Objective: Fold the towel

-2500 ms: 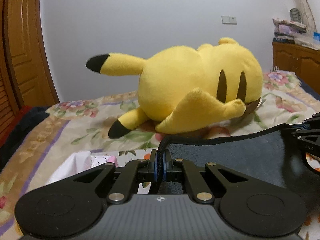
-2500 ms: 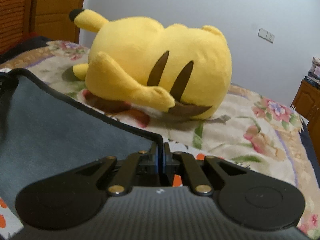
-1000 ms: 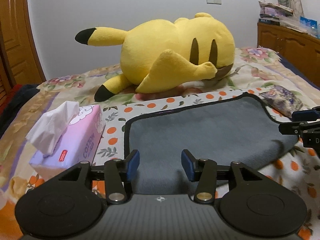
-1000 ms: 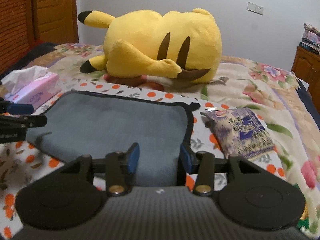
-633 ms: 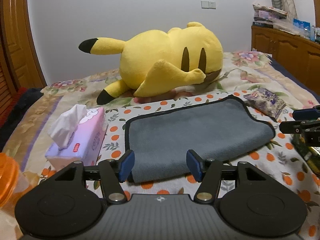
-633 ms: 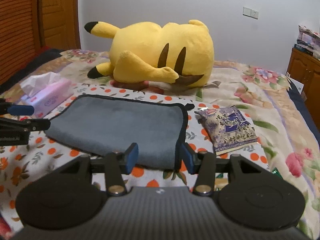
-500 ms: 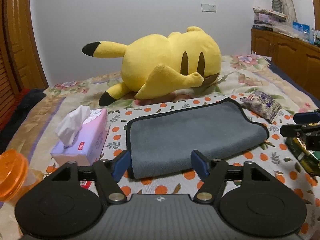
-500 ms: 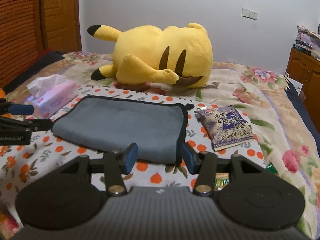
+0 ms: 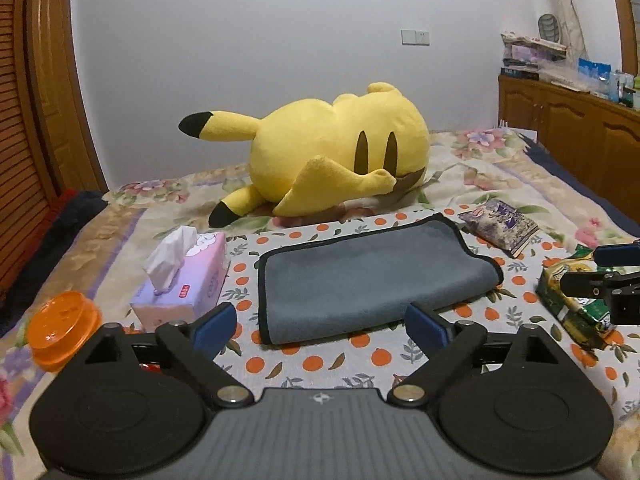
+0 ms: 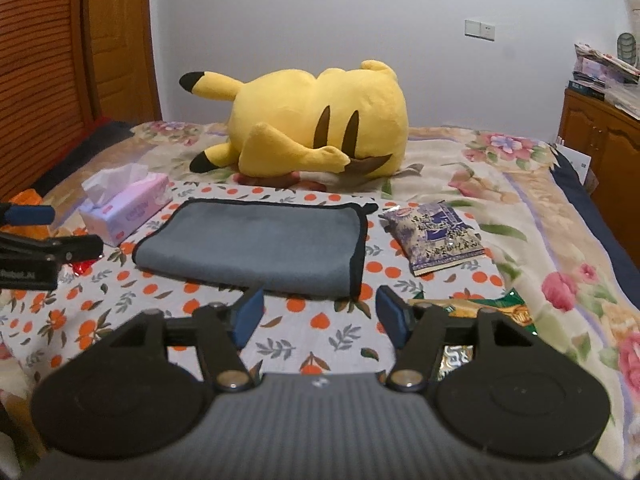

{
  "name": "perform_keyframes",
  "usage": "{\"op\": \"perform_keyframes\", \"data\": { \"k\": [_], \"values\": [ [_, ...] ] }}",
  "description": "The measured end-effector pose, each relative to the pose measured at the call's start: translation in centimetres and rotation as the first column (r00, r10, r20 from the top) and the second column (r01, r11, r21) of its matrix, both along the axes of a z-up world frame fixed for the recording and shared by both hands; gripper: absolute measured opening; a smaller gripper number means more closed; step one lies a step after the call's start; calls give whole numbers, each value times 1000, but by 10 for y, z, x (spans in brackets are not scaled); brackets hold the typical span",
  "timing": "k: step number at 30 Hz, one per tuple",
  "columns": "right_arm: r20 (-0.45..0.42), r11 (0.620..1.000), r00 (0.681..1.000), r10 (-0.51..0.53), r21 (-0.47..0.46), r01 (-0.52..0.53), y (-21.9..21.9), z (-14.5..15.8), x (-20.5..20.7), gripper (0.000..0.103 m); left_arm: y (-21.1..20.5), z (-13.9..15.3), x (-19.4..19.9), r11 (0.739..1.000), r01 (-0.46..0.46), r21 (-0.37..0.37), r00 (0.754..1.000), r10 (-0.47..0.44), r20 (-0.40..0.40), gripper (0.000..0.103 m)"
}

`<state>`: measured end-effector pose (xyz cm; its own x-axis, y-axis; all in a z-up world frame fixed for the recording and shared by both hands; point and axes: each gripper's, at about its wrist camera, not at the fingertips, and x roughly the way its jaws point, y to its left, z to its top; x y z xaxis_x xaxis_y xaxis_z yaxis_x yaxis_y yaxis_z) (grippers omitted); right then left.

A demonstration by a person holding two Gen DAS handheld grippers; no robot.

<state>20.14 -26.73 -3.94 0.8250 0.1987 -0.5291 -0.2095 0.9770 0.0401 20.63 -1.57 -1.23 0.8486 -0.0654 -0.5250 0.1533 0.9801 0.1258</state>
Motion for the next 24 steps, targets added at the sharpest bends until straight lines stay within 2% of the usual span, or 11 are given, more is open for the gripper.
{"op": "perform_keyframes", "data": {
  "k": [2,5,14,17,24],
  "values": [
    [4,1000,1000,-3,3,3,-1,2,-5,67,0,3,-5,1000,0,-2,1000,0,0,95],
    [16,1000,1000,-2,12,2,-3,6,-14,80,-1,6,-12,1000,6,-1,1000,-6,-2,95],
    [52,1000,999,0,28,-1,-10,23,-37,99,-8,27,-43,1000,17,16,999,-17,27,96],
    [67,1000,998,-7,31,5,-12,28,-44,103,-10,37,-52,1000,20,15,999,-21,47,99],
    [75,999,997,-23,30,21,-17,37,-61,103,-14,55,-73,999,36,8,996,-37,77,103]
  ]
}}
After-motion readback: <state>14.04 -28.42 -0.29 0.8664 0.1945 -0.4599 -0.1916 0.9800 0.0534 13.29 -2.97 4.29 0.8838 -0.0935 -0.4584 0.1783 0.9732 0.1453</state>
